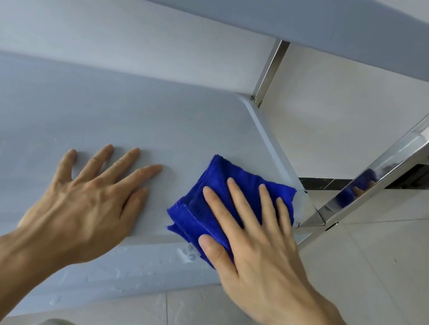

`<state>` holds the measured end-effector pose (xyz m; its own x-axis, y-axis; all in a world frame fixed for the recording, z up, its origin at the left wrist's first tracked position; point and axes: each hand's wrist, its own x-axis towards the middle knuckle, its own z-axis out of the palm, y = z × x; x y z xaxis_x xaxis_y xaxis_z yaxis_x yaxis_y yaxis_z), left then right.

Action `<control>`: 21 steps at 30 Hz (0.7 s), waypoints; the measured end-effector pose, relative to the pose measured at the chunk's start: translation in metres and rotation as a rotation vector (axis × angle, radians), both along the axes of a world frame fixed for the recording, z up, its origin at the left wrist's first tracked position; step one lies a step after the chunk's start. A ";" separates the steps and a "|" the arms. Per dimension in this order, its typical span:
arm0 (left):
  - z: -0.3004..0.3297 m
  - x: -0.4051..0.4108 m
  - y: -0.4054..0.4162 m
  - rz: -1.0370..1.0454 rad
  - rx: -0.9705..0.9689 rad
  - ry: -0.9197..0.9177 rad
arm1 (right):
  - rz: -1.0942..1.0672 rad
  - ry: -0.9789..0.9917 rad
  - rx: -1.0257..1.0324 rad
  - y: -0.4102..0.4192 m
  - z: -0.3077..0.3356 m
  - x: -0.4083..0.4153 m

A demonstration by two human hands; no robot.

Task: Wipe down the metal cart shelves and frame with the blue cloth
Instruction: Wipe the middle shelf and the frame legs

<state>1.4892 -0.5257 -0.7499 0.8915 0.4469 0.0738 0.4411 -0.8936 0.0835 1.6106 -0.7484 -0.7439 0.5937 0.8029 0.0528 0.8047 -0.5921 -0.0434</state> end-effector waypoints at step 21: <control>0.011 -0.012 -0.004 -0.115 0.014 -0.411 | 0.115 0.053 -0.052 0.047 0.009 0.046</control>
<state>1.4768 -0.5292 -0.7389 0.8307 0.3429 0.4386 0.2710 -0.9372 0.2194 1.6569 -0.7011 -0.7349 0.4987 0.8665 -0.0194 0.8646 -0.4990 -0.0594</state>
